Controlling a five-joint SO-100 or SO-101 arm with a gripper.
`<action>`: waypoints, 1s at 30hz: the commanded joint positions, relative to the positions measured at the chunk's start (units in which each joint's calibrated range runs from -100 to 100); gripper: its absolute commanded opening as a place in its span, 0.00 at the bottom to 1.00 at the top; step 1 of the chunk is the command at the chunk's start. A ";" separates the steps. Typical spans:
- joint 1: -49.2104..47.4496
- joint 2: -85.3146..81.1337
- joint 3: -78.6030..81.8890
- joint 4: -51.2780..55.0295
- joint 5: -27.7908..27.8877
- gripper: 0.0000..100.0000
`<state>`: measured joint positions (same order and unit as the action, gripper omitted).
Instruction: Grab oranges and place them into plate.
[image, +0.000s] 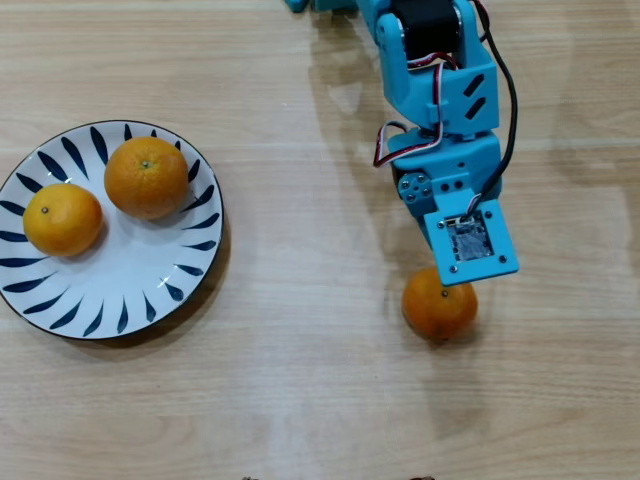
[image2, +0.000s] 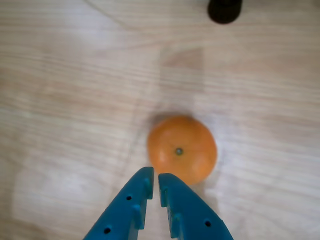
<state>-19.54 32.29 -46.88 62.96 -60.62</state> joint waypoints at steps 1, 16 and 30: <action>-0.46 -0.17 -1.15 0.34 -1.38 0.02; -5.62 3.64 0.39 -0.26 -5.56 0.44; -6.02 13.19 0.39 -13.93 -4.00 0.43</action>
<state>-26.13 45.32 -45.64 53.49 -65.78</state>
